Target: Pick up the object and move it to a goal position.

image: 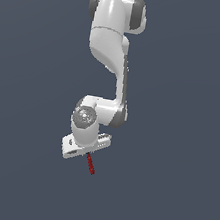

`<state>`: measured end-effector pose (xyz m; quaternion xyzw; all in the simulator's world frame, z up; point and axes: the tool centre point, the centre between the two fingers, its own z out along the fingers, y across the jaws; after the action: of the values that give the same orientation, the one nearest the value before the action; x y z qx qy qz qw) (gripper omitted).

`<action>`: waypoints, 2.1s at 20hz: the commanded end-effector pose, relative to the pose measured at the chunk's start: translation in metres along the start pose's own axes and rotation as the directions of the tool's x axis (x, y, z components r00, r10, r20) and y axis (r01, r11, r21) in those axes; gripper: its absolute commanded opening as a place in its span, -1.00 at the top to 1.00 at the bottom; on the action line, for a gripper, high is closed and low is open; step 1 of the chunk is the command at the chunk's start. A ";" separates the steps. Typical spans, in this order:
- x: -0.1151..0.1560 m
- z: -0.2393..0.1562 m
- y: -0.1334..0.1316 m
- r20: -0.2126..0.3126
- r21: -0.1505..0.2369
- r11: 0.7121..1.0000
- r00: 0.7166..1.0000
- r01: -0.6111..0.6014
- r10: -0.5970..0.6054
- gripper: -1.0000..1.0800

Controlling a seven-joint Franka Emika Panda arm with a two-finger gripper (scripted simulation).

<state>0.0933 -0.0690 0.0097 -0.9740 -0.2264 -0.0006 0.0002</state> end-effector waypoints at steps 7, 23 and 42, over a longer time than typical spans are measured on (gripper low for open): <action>0.033 -0.004 -0.050 -0.001 0.000 1.000 1.000 0.001 -0.001 1.00; 0.129 -0.016 -0.188 0.001 0.000 1.000 1.000 -0.001 0.001 1.00; 0.168 -0.020 -0.237 0.001 0.000 1.000 1.000 -0.001 0.001 1.00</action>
<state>0.1389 0.2176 0.0290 -0.9741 -0.2259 0.0004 0.0001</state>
